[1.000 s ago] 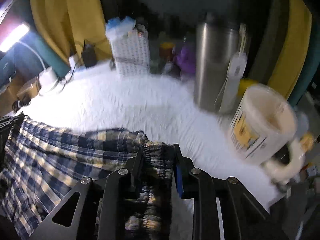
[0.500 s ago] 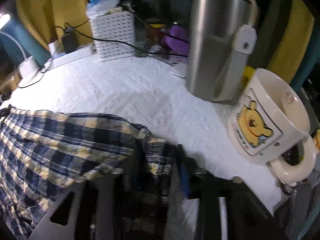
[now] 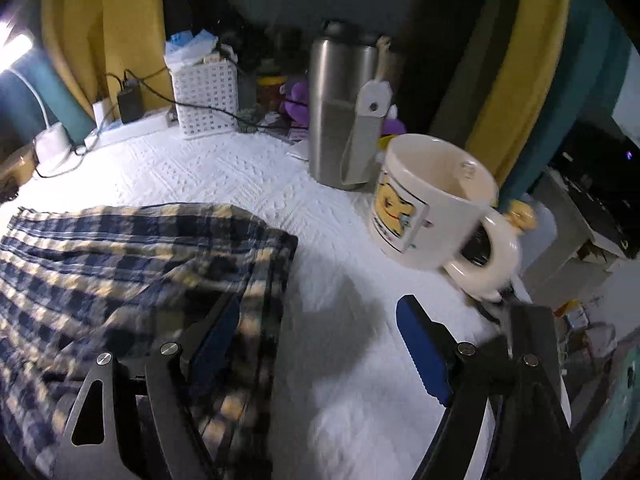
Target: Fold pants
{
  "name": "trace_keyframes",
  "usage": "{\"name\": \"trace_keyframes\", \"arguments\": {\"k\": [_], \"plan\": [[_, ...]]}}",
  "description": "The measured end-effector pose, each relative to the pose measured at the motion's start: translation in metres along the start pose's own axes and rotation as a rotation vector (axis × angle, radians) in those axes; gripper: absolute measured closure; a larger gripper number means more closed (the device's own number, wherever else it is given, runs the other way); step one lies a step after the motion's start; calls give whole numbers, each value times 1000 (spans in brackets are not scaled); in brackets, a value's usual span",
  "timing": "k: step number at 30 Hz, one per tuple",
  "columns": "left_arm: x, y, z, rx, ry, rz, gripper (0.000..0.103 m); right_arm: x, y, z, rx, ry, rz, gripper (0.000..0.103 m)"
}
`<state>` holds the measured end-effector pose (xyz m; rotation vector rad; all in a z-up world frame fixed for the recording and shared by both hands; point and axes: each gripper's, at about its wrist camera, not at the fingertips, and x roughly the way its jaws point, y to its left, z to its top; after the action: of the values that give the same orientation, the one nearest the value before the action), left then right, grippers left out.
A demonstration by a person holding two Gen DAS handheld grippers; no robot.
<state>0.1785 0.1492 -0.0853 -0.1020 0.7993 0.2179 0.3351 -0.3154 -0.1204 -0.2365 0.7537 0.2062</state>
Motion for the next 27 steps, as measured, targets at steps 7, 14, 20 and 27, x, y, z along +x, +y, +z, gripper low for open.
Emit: {"name": "trace_keyframes", "arguments": {"k": [7, 14, 20, 27], "plan": [[-40, -12, -28, 34, -58, -47, 32, -55, 7, -41, 12, -47, -34, 1], [-76, -24, -54, 34, -136, -116, 30, -94, 20, -85, 27, -84, -53, 1], [-90, -39, -76, 35, -158, -152, 28, -118, 30, -115, 20, -101, -49, 1], [-113, -60, -95, 49, -202, -167, 28, -138, 41, -145, 7, -132, -42, 1]]}}
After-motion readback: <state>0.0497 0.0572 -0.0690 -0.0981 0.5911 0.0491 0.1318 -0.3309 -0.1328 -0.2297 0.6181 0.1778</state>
